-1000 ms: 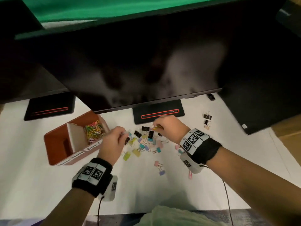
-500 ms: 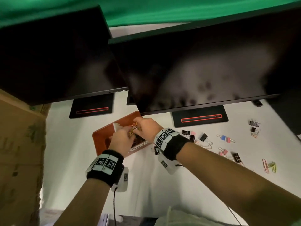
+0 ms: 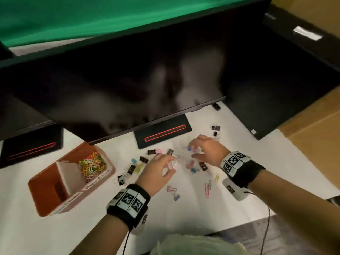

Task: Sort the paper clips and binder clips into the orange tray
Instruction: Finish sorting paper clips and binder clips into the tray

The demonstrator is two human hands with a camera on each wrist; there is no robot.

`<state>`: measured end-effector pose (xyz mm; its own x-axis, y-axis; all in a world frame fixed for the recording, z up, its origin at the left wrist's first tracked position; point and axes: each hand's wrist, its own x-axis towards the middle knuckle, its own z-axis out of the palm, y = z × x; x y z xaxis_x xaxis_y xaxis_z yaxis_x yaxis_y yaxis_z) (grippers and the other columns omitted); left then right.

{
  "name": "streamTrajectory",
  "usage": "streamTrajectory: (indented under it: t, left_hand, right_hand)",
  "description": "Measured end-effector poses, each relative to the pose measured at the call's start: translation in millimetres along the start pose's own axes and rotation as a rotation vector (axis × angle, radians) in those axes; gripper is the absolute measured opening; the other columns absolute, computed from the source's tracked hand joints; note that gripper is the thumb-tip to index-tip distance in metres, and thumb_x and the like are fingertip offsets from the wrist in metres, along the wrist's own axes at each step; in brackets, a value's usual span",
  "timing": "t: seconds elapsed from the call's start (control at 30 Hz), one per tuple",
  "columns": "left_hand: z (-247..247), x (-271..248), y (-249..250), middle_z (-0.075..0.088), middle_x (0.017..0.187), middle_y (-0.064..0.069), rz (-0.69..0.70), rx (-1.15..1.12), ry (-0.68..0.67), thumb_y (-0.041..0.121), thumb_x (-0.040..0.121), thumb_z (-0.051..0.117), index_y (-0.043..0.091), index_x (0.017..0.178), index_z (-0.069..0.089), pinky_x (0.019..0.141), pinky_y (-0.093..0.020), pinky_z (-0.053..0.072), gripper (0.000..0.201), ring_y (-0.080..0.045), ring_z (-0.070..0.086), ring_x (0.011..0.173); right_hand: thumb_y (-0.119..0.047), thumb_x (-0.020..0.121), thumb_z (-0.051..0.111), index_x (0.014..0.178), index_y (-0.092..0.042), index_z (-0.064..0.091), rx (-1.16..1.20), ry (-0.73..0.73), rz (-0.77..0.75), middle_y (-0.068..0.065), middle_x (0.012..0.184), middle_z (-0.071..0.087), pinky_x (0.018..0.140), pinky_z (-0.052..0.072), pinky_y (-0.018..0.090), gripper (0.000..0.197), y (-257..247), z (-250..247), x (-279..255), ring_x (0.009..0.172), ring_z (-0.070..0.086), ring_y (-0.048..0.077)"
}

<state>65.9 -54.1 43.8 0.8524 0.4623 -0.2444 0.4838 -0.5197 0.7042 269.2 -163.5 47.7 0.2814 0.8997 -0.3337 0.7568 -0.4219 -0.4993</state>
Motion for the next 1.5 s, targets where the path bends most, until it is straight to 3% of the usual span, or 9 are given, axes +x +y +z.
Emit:
streamTrajectory:
  t: [0.13,0.37,0.57,0.67,0.77,0.87,1.13,1.27,1.5]
  left_hand:
    - [51.1,32.1,34.5,0.045,0.128,0.004,0.035,0.069,-0.078,0.026,0.085,0.061,0.027,0.125,0.048,0.099,-0.026,0.041,0.042,-0.008,0.048,0.112]
    - [103.1,71.1,51.3,0.045,0.131,-0.002,-0.096,0.217,-0.144,0.029,0.081,0.065,0.022,0.126,0.047,0.103,-0.034,0.038,0.049,-0.021,0.044,0.12]
    - [112.5,80.0,49.4,0.062,0.107,-0.004,-0.085,0.284,-0.07,0.027,0.08,0.065,0.017,0.111,0.061,0.093,-0.035,0.045,0.033,-0.022,0.054,0.102]
    - [101.2,77.7,52.4,0.06,0.094,0.001,-0.094,0.142,0.038,0.025,0.08,0.066,0.016,0.106,0.064,0.08,-0.025,0.046,0.028,-0.016,0.058,0.088]
    - [79.9,71.9,50.5,0.058,0.1,0.005,-0.116,0.003,0.158,0.021,0.08,0.069,0.019,0.11,0.062,0.077,-0.013,0.043,0.031,-0.006,0.058,0.089]
    - [60.8,62.5,39.3,0.059,0.101,0.001,-0.133,-0.006,0.204,0.017,0.08,0.068,0.018,0.109,0.062,0.079,-0.019,0.045,0.029,-0.008,0.057,0.092]
    - [65.2,43.5,21.2,0.056,0.114,0.003,-0.055,0.235,0.152,0.019,0.08,0.066,0.019,0.109,0.063,0.094,-0.025,0.038,0.029,-0.013,0.049,0.107]
    - [86.7,46.7,33.3,0.057,0.111,0.01,0.029,0.373,-0.016,0.029,0.084,0.061,0.029,0.112,0.061,0.096,-0.034,0.037,0.028,-0.013,0.046,0.108]
    - [108.8,59.4,33.8,0.056,0.112,0.007,-0.094,0.506,-0.065,0.031,0.088,0.055,0.027,0.105,0.059,0.094,-0.035,0.034,0.019,-0.018,0.045,0.11]
  right_hand:
    - [-0.03,0.079,0.07,0.125,-0.028,0.052,-0.124,-0.19,0.179,0.003,0.123,0.045,0.099,0.043,0.036,0.05,81.1,-10.5,-35.4,0.113,0.047,0.024]
    - [-0.014,0.077,0.071,0.126,-0.029,0.053,-0.058,-0.305,0.081,0.002,0.122,0.041,0.102,0.038,0.032,0.054,140.3,-5.1,-59.5,0.114,0.045,0.022]
    - [-0.016,0.082,0.068,0.119,-0.018,0.061,0.021,-0.289,-0.035,0.007,0.116,0.049,0.092,0.039,0.023,0.038,143.9,1.8,-48.9,0.105,0.05,0.021]
    - [-0.015,0.084,0.066,0.109,-0.012,0.066,0.059,-0.288,-0.052,0.002,0.101,0.048,0.083,0.041,0.021,0.025,139.3,7.9,-39.4,0.091,0.054,0.019]
    - [-0.016,0.084,0.066,0.101,-0.01,0.069,0.063,-0.269,-0.087,-0.002,0.095,0.046,0.079,0.041,0.02,0.018,133.9,13.8,-29.6,0.083,0.049,0.012]
    - [-0.016,0.084,0.066,0.096,-0.01,0.07,0.065,-0.251,-0.13,-0.002,0.094,0.049,0.078,0.04,0.019,0.014,129.5,18.5,-21.6,0.083,0.047,0.009]
    - [-0.014,0.084,0.065,0.101,-0.011,0.065,0.074,-0.277,-0.182,0.001,0.092,0.06,0.078,0.039,0.02,0.017,121.7,19.2,-10.7,0.081,0.047,0.009]
    - [-0.016,0.086,0.063,0.101,-0.012,0.068,0.042,-0.286,-0.166,-0.002,0.089,0.052,0.081,0.039,0.021,0.016,121.1,19.1,-10.0,0.087,0.052,0.015]
    - [-0.014,0.085,0.064,0.096,-0.01,0.069,0.049,-0.241,-0.144,0.007,0.102,0.063,0.086,0.04,0.022,0.012,124.5,19.8,-14.6,0.098,0.054,0.019]
